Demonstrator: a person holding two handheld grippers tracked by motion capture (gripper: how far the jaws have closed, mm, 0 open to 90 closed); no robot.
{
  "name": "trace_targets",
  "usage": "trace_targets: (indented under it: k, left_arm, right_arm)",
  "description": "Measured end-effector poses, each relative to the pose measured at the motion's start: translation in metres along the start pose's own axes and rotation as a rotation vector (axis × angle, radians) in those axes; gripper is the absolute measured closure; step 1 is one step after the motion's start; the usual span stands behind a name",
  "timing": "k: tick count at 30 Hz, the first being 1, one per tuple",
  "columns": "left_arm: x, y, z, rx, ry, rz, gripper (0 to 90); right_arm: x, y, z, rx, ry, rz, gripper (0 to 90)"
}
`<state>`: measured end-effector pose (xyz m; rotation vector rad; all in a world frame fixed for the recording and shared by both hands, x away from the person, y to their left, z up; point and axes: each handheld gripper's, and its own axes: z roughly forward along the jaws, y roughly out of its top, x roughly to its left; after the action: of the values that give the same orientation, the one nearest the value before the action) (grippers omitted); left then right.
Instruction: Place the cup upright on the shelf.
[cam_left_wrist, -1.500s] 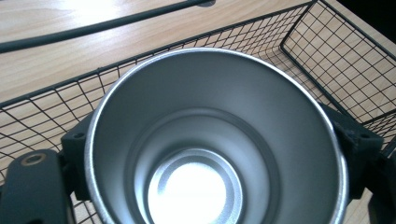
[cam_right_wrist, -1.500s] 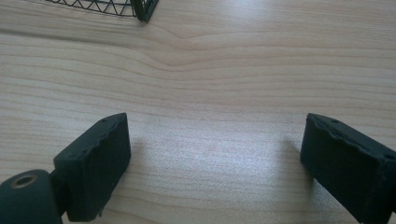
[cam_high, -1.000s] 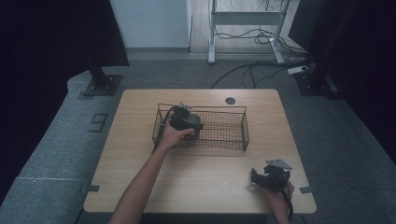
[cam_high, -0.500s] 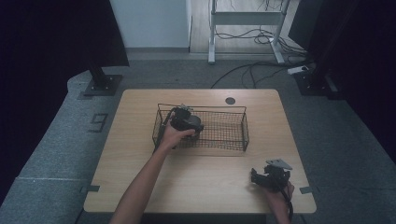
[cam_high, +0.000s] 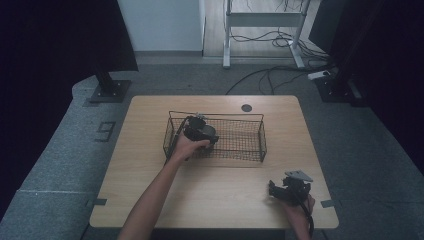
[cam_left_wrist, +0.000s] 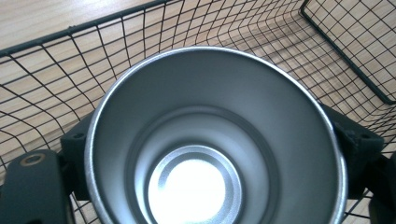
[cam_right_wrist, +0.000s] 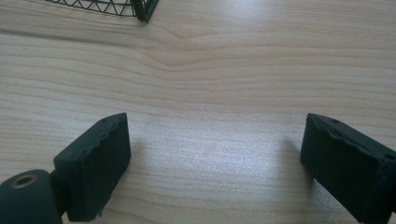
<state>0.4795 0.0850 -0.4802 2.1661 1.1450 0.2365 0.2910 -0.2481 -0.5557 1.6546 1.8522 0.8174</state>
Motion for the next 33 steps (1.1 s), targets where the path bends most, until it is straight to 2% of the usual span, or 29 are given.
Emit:
trace_targets:
  k: [8, 18, 21, 33]
  left_arm:
    - [0.0003, -0.0005, 0.0013, 0.017, 0.018, 0.002, 14.3]
    - [0.0008, -0.0004, 0.0017, 0.036, 0.019, -0.001, 13.3]
    - [0.0005, 0.0007, -0.0012, 0.018, 0.022, -0.003, 13.0]
    - [0.0025, -0.0001, -0.0033, 0.012, 0.023, -0.011, 13.1]
  right_arm:
    - [0.0, 0.0, 0.0, 0.0, 0.0, 0.0, 8.3]
    - [0.0, 0.0, 0.0, 0.0, 0.0, 0.0, 8.3]
    - [0.0, 0.0, 0.0, 0.0, 0.0, 0.0, 8.3]
    - [0.0, 0.0, 0.0, 0.0, 0.0, 0.0, 8.3]
